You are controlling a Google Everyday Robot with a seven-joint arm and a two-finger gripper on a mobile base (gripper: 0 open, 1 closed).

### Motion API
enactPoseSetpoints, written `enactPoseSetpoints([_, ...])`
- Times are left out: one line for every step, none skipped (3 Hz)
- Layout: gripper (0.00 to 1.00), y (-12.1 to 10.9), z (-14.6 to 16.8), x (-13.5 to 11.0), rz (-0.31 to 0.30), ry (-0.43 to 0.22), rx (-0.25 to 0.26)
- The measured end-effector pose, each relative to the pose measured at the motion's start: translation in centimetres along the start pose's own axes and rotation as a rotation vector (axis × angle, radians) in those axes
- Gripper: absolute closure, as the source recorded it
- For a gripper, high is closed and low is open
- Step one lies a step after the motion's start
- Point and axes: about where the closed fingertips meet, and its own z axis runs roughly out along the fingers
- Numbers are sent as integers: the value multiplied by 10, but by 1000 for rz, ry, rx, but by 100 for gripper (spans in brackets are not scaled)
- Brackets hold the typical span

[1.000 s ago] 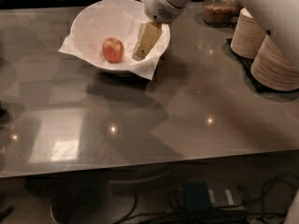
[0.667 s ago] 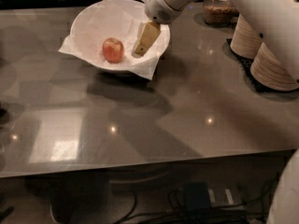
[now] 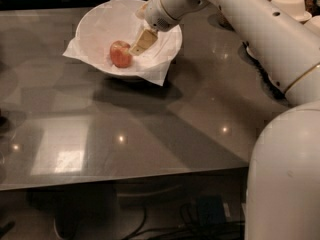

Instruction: Pick apple from white bowl

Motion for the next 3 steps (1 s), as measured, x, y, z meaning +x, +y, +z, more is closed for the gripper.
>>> enactPoseSetpoints([33, 4, 23, 4, 20, -17, -38])
enactPoseSetpoints([29, 14, 42, 8, 38, -28, -82])
enactPoseSetpoints([28, 27, 57, 9, 53, -38, -130])
